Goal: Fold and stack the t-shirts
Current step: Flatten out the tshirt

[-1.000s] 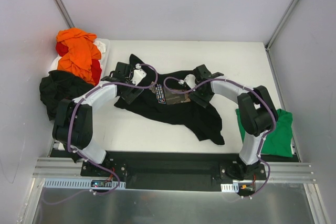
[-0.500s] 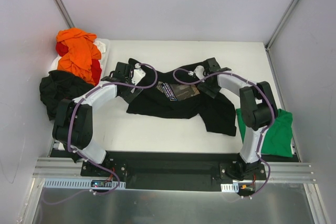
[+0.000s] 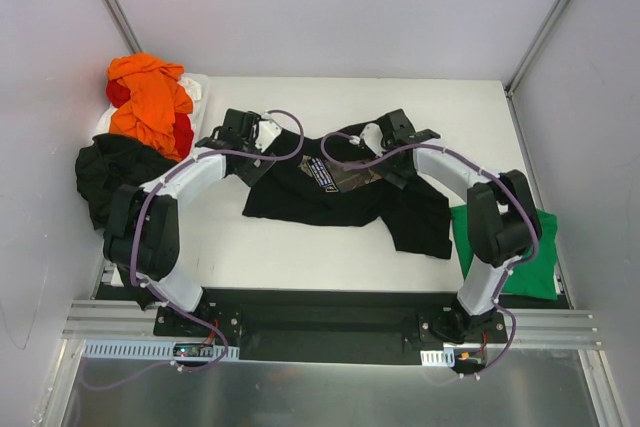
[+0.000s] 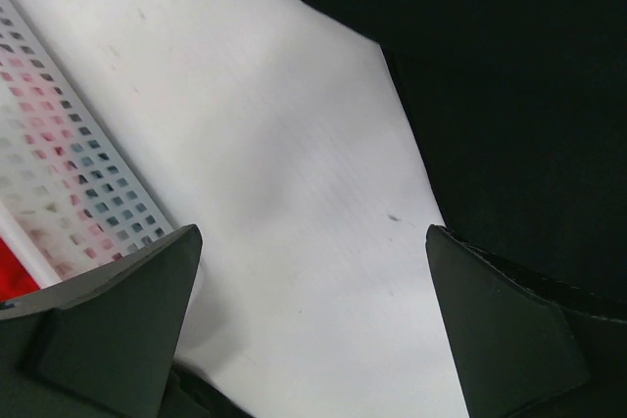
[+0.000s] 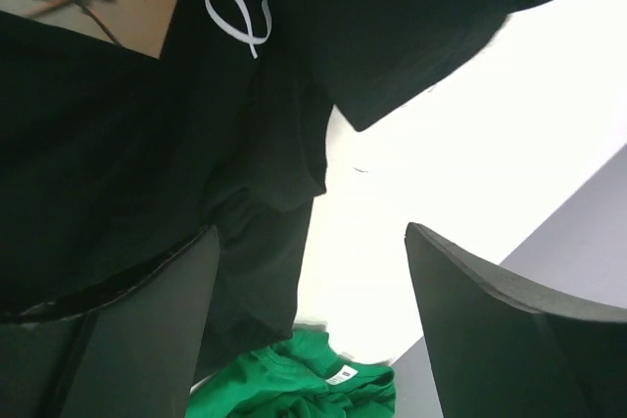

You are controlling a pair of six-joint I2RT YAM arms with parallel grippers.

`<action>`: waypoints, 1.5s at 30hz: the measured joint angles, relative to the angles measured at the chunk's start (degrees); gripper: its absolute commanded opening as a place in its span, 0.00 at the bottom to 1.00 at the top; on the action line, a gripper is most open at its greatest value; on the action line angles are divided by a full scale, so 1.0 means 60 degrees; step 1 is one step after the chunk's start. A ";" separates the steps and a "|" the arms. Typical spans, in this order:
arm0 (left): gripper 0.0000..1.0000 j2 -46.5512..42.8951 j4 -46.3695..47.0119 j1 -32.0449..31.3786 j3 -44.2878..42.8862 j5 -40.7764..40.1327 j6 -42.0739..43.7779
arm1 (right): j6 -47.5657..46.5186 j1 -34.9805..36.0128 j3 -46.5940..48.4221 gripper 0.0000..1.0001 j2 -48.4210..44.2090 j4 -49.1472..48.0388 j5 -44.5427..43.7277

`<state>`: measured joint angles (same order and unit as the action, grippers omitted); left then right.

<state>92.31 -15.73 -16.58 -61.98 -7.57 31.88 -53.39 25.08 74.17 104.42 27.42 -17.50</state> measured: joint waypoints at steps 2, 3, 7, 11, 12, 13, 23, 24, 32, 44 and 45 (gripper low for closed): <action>0.99 0.0106 0.0040 -0.0033 -0.0266 0.0000 -0.0098 | 0.0069 0.0164 0.0015 0.84 -0.0328 0.0018 -0.0025; 0.99 0.0149 0.0069 -0.0058 -0.0368 -0.0011 -0.0160 | 0.0084 0.0208 0.0040 0.88 -0.0448 0.0044 -0.0036; 0.99 0.0270 0.0073 -0.0255 -0.0517 -0.0007 -0.0324 | 0.0157 0.0219 0.0350 0.95 -0.0550 0.0124 -0.0047; 0.99 0.0444 0.0066 -0.0576 -0.0521 -0.0036 -0.0463 | 0.0229 0.0208 0.0984 0.97 -0.0233 0.0171 0.0025; 0.99 0.0499 0.0069 -0.0659 -0.0521 -0.0051 -0.0495 | 0.0237 0.0208 0.1151 0.96 -0.0080 0.0131 0.0073; 0.99 0.0528 0.0066 -0.0710 -0.0521 -0.0058 -0.0521 | 0.0240 0.0208 0.1348 0.96 0.0117 0.0091 0.0131; 0.99 0.0484 0.0095 -0.0867 -0.0029 -0.0157 -0.0678 | 0.0222 0.0208 0.2798 0.97 0.1945 -0.0171 0.0823; 0.99 0.0455 0.0080 -0.0867 0.0109 -0.0182 -0.0681 | 0.0215 0.0204 0.2874 0.97 0.2047 -0.0168 0.0874; 0.99 0.0346 0.0080 -0.0867 0.0878 -0.0328 -0.0707 | 0.0109 0.0135 0.3752 0.93 0.3005 -0.0178 0.1155; 0.99 0.0350 0.0120 -0.0867 0.1107 -0.0342 -0.0816 | -0.0036 -0.0270 0.4200 0.38 0.3712 -0.0197 0.1512; 0.99 0.0353 0.0131 -0.0867 0.1107 -0.0342 -0.0834 | -0.0047 -0.0321 0.4204 0.28 0.3723 -0.0208 0.1526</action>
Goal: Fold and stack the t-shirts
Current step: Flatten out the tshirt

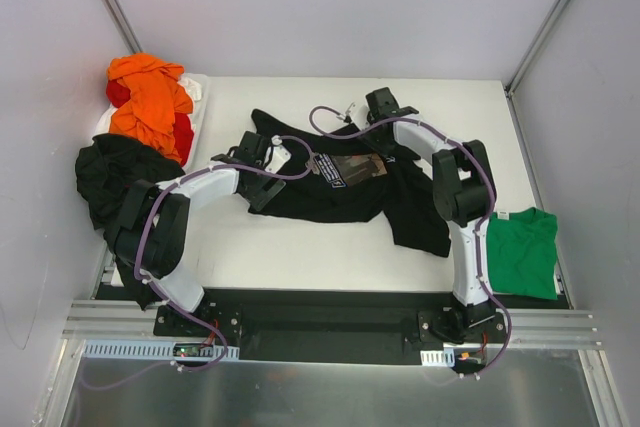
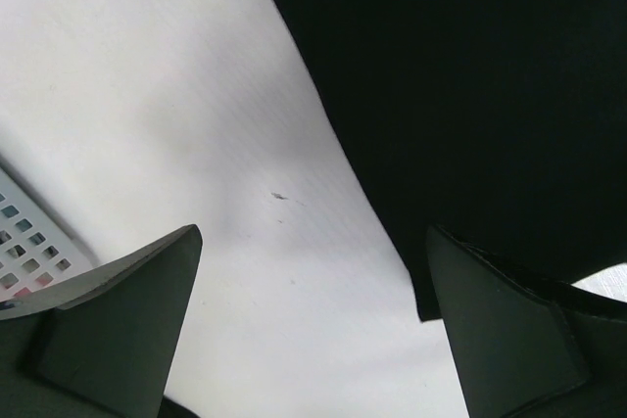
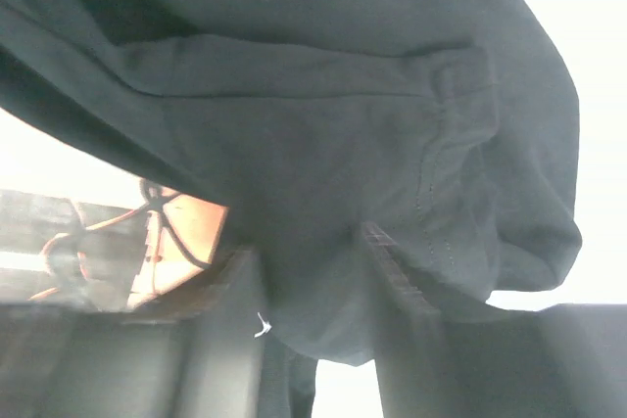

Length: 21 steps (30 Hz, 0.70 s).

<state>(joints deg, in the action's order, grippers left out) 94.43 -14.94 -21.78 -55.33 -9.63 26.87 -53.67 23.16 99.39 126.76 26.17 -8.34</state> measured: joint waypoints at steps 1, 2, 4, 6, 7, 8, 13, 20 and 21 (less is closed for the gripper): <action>0.99 0.0000 0.0007 0.0000 0.0000 0.0000 -0.0022 | -0.0025 -0.0040 0.0000 0.14 0.0011 -0.0007 0.0007; 0.99 0.0007 0.0022 0.0000 0.0000 0.0000 -0.0055 | -0.0055 -0.0080 0.0000 0.08 0.0018 -0.0007 0.0011; 0.99 0.0022 0.0029 0.0000 0.0000 0.0000 -0.0098 | -0.0102 -0.0131 0.0000 0.02 0.0022 -0.0018 0.0007; 0.99 0.0066 0.0033 -0.0004 0.0000 0.0000 -0.0131 | -0.0106 -0.0160 0.0000 0.02 0.0022 -0.0051 0.0000; 0.99 0.0106 0.0047 -0.0007 0.0000 0.0000 -0.0149 | -0.0113 -0.0171 0.0000 0.01 0.0022 -0.0055 0.0000; 0.99 0.0120 0.0058 -0.0007 -0.0007 -0.0004 -0.0157 | -0.0113 -0.0175 0.0000 0.01 0.0022 -0.0062 0.0000; 0.99 0.0182 0.0131 -0.0080 -0.0047 -0.0069 -0.0189 | -0.0113 -0.0175 -0.0007 0.02 0.0022 -0.0076 -0.0004; 0.97 0.0470 0.0280 -0.0259 -0.0291 -0.0335 -0.0200 | -0.0117 -0.0175 -0.0302 0.02 -0.0011 -0.0204 -0.0018; 0.97 0.0477 0.0299 -0.0262 -0.0291 -0.0401 -0.0200 | -0.0124 -0.0175 -0.0342 0.02 -0.0018 -0.0237 -0.0036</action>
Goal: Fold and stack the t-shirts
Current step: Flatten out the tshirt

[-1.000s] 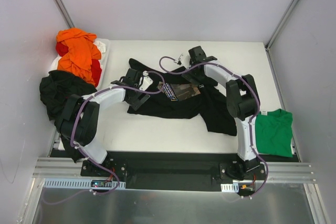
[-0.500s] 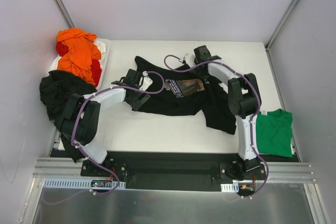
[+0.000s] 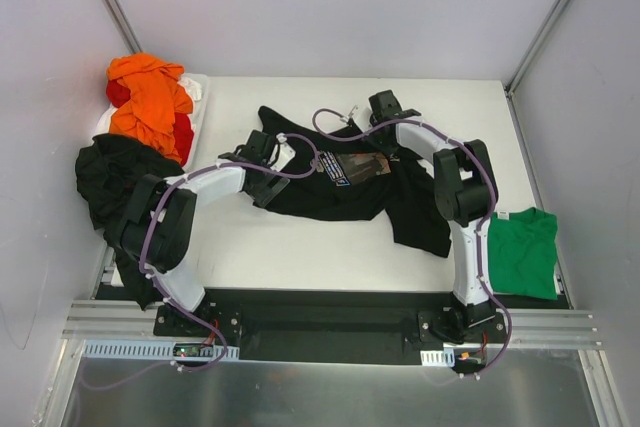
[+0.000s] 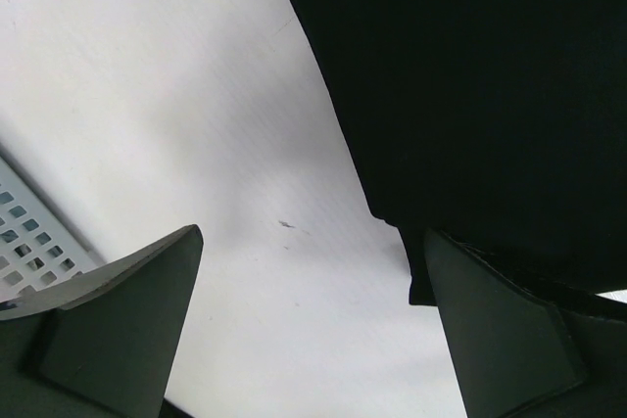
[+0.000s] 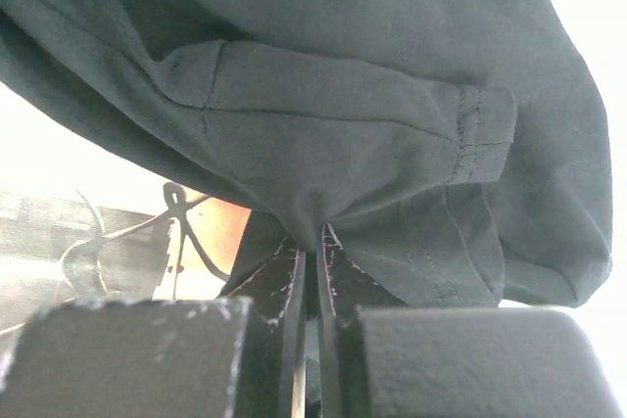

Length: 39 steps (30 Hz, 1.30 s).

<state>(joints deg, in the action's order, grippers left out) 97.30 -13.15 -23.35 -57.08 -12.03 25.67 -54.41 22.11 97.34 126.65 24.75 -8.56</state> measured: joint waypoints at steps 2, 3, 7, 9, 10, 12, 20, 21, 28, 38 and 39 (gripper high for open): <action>0.97 0.0015 0.0029 -0.0055 0.0000 -0.0080 0.0000 | -0.0033 0.0000 -0.0073 0.01 -0.0044 -0.0062 -0.0025; 0.98 0.0018 0.0051 -0.0058 0.0004 -0.0109 0.0004 | -0.0051 0.0000 -0.0087 0.01 -0.0058 -0.0066 -0.0040; 0.97 0.0000 0.0142 -0.0120 0.0073 -0.0310 0.0004 | -0.0127 -0.0011 -0.0091 0.01 -0.0062 -0.0073 -0.0153; 0.97 -0.0051 0.0226 -0.0142 0.0164 -0.0397 0.0007 | -0.0189 -0.0036 -0.0084 0.01 -0.0062 -0.0073 -0.0244; 0.98 -0.0095 0.0284 -0.0175 0.0233 -0.0452 0.0007 | -0.0229 -0.0058 -0.0080 0.01 -0.0062 -0.0076 -0.0295; 0.97 -0.0182 0.0412 -0.0244 0.0382 -0.0627 0.0011 | -0.0310 -0.0113 -0.0066 0.01 -0.0062 -0.0069 -0.0397; 0.98 -0.0696 0.0831 -0.0368 0.1126 -0.1195 0.0047 | -0.0634 -0.0441 0.0280 0.01 -0.0062 -0.0069 -0.0776; 0.98 -0.0736 0.0823 -0.0368 0.1173 -0.1249 0.0047 | -0.0659 -0.0463 0.0317 0.01 -0.0062 -0.0073 -0.0798; 0.98 -0.0860 0.0816 -0.0386 0.1341 -0.1501 0.0044 | -0.0914 -0.0510 0.0514 0.01 -0.0062 -0.0076 -0.1013; 0.98 -0.1177 0.0816 -0.0426 0.1727 -0.1785 0.0044 | -0.1209 -0.0579 0.0528 0.01 -0.0062 -0.0076 -0.1107; 0.98 -0.1224 0.0827 -0.0426 0.1789 -0.1814 0.0040 | -0.1228 -0.0597 0.0528 0.01 -0.0062 -0.0073 -0.1107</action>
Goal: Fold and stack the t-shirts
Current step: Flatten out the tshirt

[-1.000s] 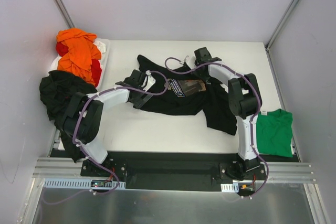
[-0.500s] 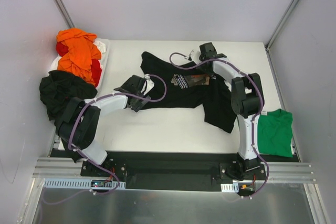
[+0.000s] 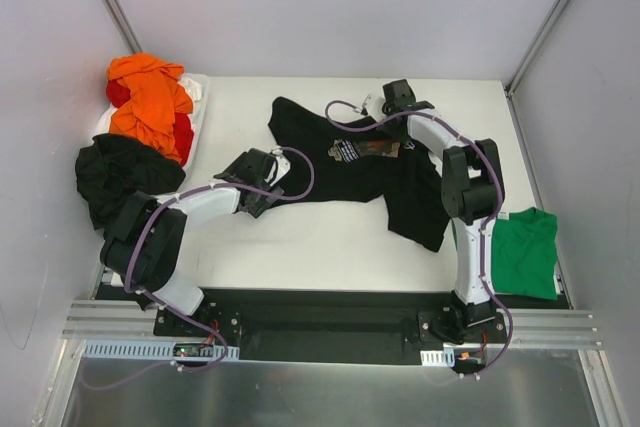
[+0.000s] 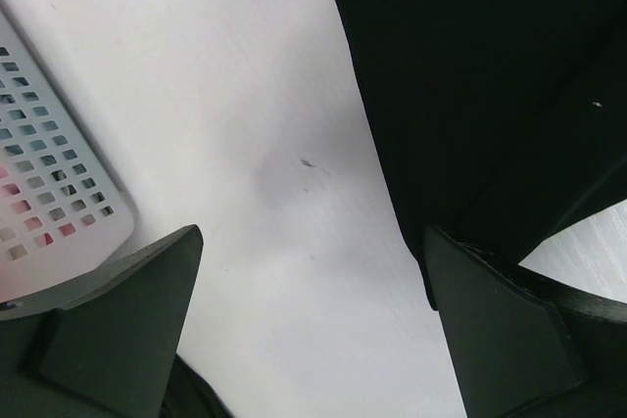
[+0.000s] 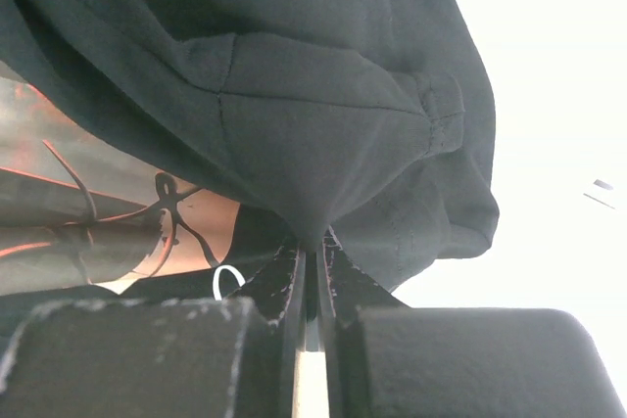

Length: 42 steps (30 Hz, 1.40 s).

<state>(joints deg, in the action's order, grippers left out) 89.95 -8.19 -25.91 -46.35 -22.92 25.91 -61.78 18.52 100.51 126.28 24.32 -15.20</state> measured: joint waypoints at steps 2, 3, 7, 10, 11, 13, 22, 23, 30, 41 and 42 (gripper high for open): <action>0.98 -0.0080 0.0015 0.0000 0.0087 -0.0029 -0.0015 | -0.0040 -0.0069 0.0000 0.01 0.0000 0.0000 0.0000; 0.98 -0.0142 0.0029 0.0000 0.0153 -0.0036 -0.0040 | -0.0047 -0.0113 0.0000 0.01 0.0000 -0.0004 0.0000; 0.98 -0.0444 0.0022 0.0000 0.0426 -0.0033 -0.0164 | -0.0095 -0.0266 0.0000 0.01 0.0000 0.0000 0.0004; 0.98 -0.0714 -0.0025 -0.0004 0.0663 -0.0029 -0.0226 | -0.0113 -0.0310 0.0000 0.01 0.0000 0.0007 0.0015; 0.98 -0.0780 -0.0051 -0.0004 0.0714 -0.0025 -0.0240 | -0.0109 -0.0306 0.0000 0.01 0.0000 0.0007 0.0033; 0.98 -0.0914 -0.0138 -0.0004 0.0809 -0.0025 -0.0251 | -0.0102 -0.0306 0.0000 0.01 0.0000 0.0029 0.0106; 0.98 -0.0969 -0.0386 -0.0004 0.0801 -0.0051 -0.0240 | 0.0000 -0.0273 -0.0517 0.04 -0.0659 0.0215 0.0255; 0.98 -0.0973 -0.0401 -0.0004 0.0801 -0.0058 -0.0240 | 0.0011 -0.0266 -0.0645 0.04 -0.0834 0.0248 0.0262; 0.98 -0.1133 -0.0586 -0.0004 0.0896 -0.0200 -0.0204 | 0.0098 -0.0255 -0.1282 0.36 -0.1778 0.0299 0.0331; 0.98 -0.1257 -0.1271 0.0004 0.0907 -0.0477 -0.0087 | 0.0189 -0.0211 -0.1290 0.69 -0.1876 0.0419 0.0178; 0.98 -0.1257 -0.1290 0.0004 0.0907 -0.0488 -0.0055 | 0.0193 -0.0204 -0.1290 0.70 -0.1876 0.0430 0.0178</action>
<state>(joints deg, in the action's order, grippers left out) 82.41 -15.92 -25.89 -40.91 -25.85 25.58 -60.62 17.30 92.77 115.02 26.89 -14.13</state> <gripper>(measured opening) 0.981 0.684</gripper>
